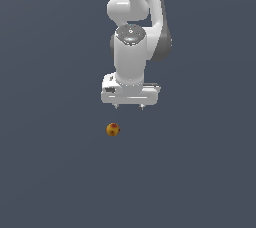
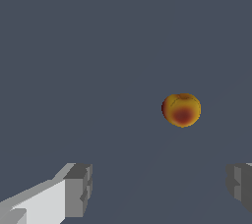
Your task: Pick up the object and move it to a goal position.
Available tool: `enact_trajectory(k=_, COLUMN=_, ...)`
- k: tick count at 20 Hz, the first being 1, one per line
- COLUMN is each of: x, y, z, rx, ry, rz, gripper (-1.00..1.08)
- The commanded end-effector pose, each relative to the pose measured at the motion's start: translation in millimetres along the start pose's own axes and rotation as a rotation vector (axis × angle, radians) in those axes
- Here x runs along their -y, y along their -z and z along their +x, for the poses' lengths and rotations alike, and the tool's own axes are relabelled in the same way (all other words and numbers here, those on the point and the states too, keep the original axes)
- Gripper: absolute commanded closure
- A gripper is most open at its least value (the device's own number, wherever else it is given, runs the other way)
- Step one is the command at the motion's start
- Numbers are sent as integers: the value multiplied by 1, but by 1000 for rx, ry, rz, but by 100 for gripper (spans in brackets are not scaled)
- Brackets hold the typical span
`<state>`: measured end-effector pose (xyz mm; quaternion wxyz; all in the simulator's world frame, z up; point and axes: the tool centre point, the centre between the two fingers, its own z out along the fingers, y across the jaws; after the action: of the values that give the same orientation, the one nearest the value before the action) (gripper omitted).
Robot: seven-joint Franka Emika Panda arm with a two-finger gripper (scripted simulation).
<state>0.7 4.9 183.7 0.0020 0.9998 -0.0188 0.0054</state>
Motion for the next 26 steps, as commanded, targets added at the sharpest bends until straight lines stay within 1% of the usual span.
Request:
enact_trajectory(k=1, x=0, y=0, z=0, rx=0, ry=0, rz=0, gripper=-92)
enact_trajectory(k=9, x=-12, y=4, z=-5, rx=11, ry=23, rz=-22, gripper=-92)
enact_trajectory(k=15, x=-13, y=4, z=-4, rx=11, ry=18, rz=-22, gripper=-92)
enact_trajectory(k=20, x=-14, y=0, z=-3, rx=11, ry=-30, rz=-19, gripper=-92)
enact_trajectory(k=26, x=-18, y=-7, z=0, rx=13, ry=-136, rz=-13, gripper=-92)
